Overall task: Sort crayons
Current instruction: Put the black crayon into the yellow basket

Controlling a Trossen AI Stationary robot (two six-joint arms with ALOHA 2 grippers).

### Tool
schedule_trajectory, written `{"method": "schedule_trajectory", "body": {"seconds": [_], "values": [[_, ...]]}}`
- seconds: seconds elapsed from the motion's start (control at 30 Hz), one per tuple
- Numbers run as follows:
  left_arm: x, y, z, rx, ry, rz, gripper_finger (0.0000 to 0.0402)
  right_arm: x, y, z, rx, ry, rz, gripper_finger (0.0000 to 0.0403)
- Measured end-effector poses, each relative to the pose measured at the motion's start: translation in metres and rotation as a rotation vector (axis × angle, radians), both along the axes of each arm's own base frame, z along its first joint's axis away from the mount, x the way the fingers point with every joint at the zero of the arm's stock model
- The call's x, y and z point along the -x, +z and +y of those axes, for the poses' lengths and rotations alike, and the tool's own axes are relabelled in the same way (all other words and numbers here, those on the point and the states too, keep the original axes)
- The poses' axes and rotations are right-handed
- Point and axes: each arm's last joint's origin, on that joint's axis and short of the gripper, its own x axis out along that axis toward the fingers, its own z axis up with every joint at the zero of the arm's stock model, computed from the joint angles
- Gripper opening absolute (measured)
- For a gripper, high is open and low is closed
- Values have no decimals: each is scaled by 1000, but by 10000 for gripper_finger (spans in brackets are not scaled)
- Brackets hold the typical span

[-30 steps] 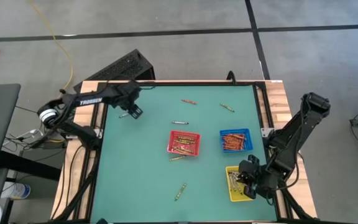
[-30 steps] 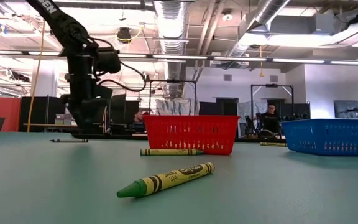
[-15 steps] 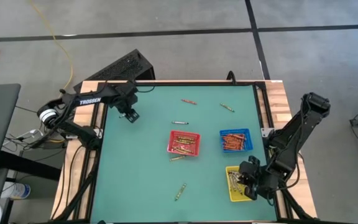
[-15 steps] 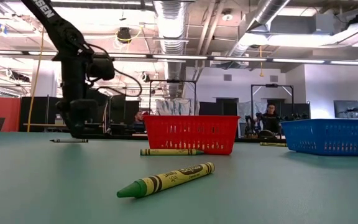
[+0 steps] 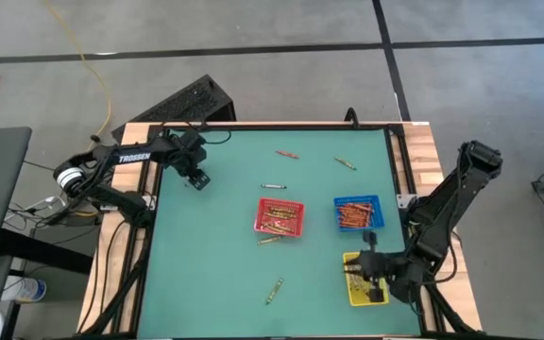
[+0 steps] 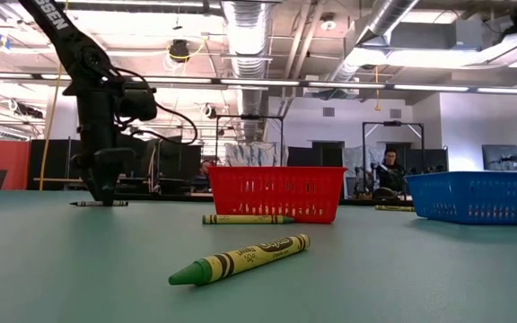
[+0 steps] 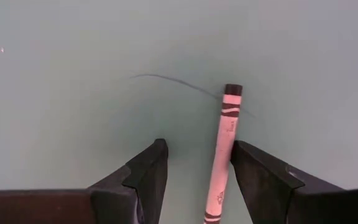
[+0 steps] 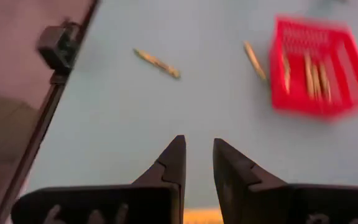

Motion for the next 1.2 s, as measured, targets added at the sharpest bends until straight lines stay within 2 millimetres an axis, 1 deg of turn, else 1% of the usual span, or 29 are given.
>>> {"method": "schedule_trajectory", "body": {"seconds": [0.07, 0.13, 0.2, 0.3, 0.4, 0.47, 0.53, 0.6, 0.7, 0.8, 0.87, 1.0, 1.2], "values": [[0, -1, 0, -1, 16, -9, 173, -5, 4, -3, 58, 101, 3, 72], [-1, -2, -1, 0, 42, -20, 173, -9, 11, -12, 70, 160, 6, 72], [-3, -2, -3, -4, 51, -22, 173, -10, 15, -25, 59, 190, 9, 72], [-7, -2, -6, -29, 43, -10, 173, -5, 16, -51, 41, 222, -37, 72], [-9, -2, -8, -34, 43, -6, 173, 1, 14, -81, -6, 219, -148, 72], [-10, -3, -10, -39, 37, 1, 173, 3, 14, -100, -65, 169, -262, 72], [-12, -3, -11, -48, 30, 5, 172, 4, 11, -116, -147, 117, -349, 72], [-14, -3, -12, -58, 20, 7, 165, 4, 9, -127, -212, 71, -411, 72], [-17, -3, -15, -71, -3, 5, 143, 4, 3, -138, -220, 5, -432, 72], [-19, -4, -16, -83, -19, -5, 119, -1, -4, -148, -203, -34, -400, 72], [-19, -6, -17, -93, -27, -18, 108, -4, -5, -154, -198, -47, -399, 72], [-18, -8, -18, -104, -32, -35, 102, -7, -4, -163, -214, -47, -405, 72], [-20, -9, -19, -109, -37, -44, 101, -8, -1, -168, -237, -17, -429, 72]]}}
